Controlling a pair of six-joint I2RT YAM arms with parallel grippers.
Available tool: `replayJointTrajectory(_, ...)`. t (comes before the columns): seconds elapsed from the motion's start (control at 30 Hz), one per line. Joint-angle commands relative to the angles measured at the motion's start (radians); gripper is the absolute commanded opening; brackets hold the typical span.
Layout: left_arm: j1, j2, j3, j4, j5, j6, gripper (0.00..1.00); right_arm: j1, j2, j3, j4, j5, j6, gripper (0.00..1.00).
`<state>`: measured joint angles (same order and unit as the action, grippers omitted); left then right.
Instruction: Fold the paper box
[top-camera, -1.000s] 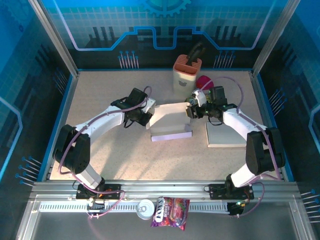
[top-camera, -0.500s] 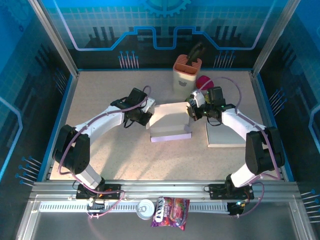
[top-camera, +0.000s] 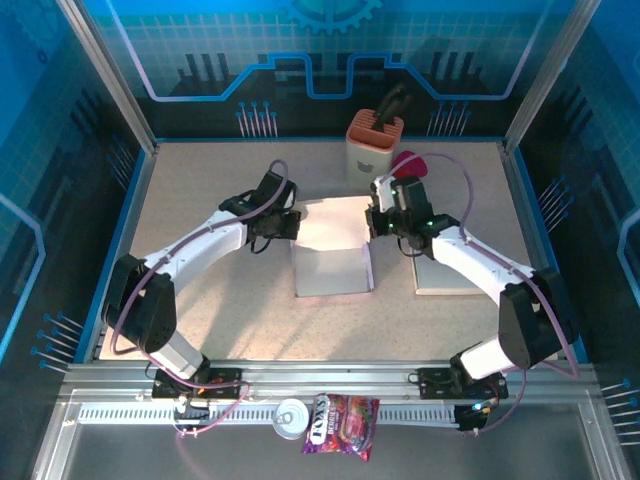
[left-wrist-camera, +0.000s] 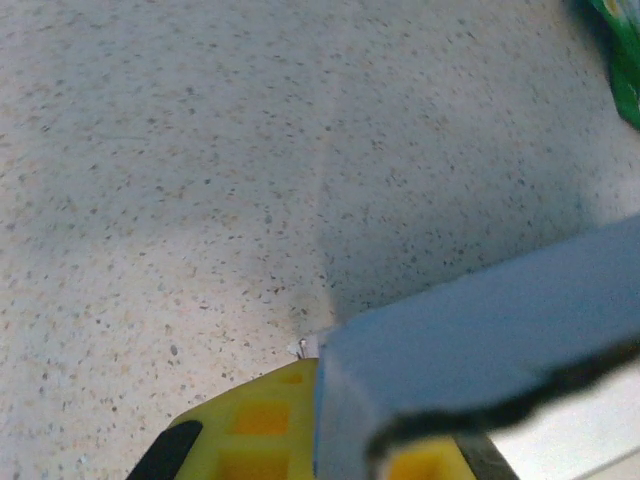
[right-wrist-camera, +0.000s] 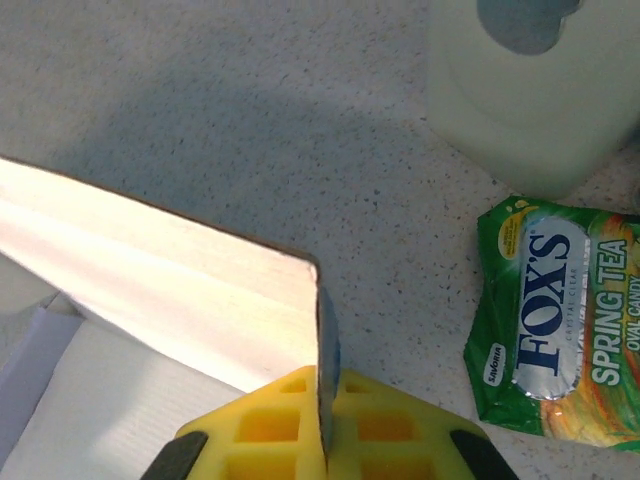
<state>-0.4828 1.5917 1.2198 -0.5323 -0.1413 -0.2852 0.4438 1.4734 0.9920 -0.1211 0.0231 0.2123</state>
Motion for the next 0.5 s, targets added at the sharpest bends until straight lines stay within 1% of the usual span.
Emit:
replayJointTrajectory(0.0, -0.022, -0.034, 0.032, 0.056, -0.028, -0.175, 0.0, 0.076, -0.016, -0.03, 0.091, 0.128, 0.162, 0.0)
replayJointTrajectory(0.1, -0.033, -0.036, 0.016, 0.102, -0.064, -0.227, 0.0, 0.1, -0.023, -0.073, 0.181, 0.172, 0.259, 0.0)
replayJointTrajectory(0.13, -0.037, -0.036, 0.015, 0.104, -0.092, -0.248, 0.0, 0.108, -0.026, -0.088, 0.213, 0.188, 0.278, 0.0)
replayJointTrajectory(0.2, -0.04, -0.036, 0.0, 0.149, -0.089, -0.245, 0.0, 0.128, -0.036, -0.129, 0.294, 0.225, 0.3, 0.0)
replayJointTrajectory(0.27, -0.045, -0.052, -0.049, 0.242, -0.086, -0.222, 0.0, 0.144, -0.04, -0.175, 0.383, 0.243, 0.305, 0.0)
replayJointTrajectory(0.3, -0.046, -0.066, -0.088, 0.304, -0.076, -0.212, 0.0, 0.153, -0.041, -0.2, 0.463, 0.252, 0.304, 0.0)
replayJointTrajectory(0.47, -0.047, -0.149, -0.262, 0.549, -0.041, -0.176, 0.0, 0.196, -0.058, -0.309, 0.692, 0.3, 0.281, 0.0)
